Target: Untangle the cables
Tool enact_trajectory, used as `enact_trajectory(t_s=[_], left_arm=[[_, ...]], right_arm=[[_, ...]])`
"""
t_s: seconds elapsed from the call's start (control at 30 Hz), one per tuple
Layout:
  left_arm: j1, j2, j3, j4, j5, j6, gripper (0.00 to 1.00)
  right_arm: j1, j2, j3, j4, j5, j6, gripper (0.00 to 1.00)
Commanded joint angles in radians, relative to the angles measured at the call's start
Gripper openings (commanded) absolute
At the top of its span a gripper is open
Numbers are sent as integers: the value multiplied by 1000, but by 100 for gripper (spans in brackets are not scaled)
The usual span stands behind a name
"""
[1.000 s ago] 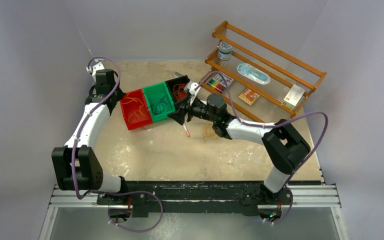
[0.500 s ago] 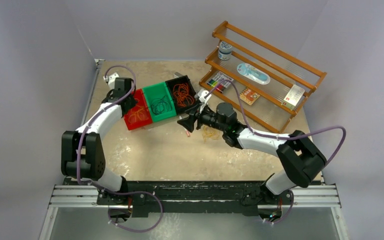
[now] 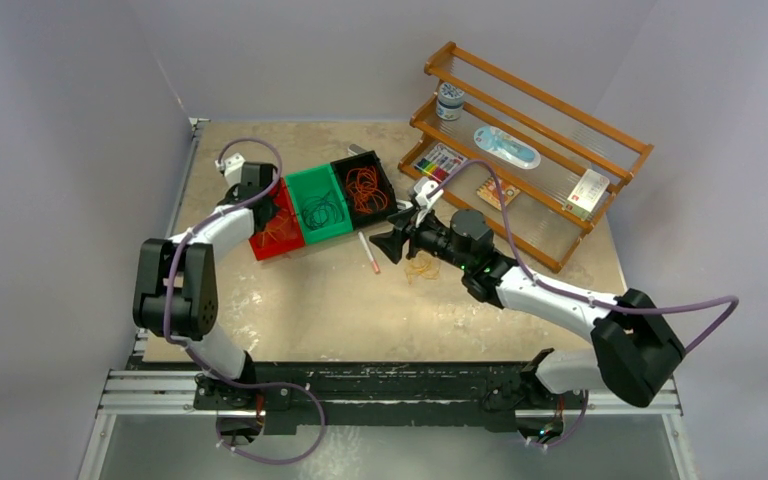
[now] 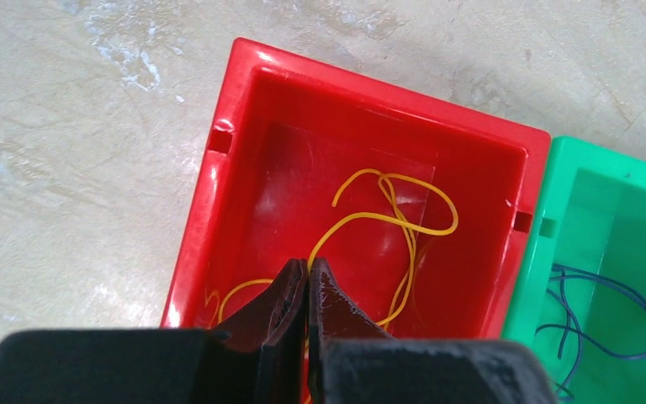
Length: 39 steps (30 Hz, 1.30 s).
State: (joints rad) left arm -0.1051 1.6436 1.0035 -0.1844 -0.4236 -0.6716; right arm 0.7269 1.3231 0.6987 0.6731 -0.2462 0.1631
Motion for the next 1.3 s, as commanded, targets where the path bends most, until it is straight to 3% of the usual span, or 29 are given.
enact_trajectory(t_s=[0.0, 0.43, 0.73, 1.27], left_arm=[[2, 50, 11, 92, -28, -20, 0], [5, 142, 55, 153, -46, 8, 1], [5, 49, 19, 176, -71, 10, 36], [4, -70, 31, 112, -84, 1, 52]], right_arm=[[-3, -38, -5, -26, 39, -22, 66], [-3, -72, 19, -105, 58, -54, 66], [-2, -111, 19, -144, 119, -62, 67], [-11, -156, -54, -139, 343, 18, 70]])
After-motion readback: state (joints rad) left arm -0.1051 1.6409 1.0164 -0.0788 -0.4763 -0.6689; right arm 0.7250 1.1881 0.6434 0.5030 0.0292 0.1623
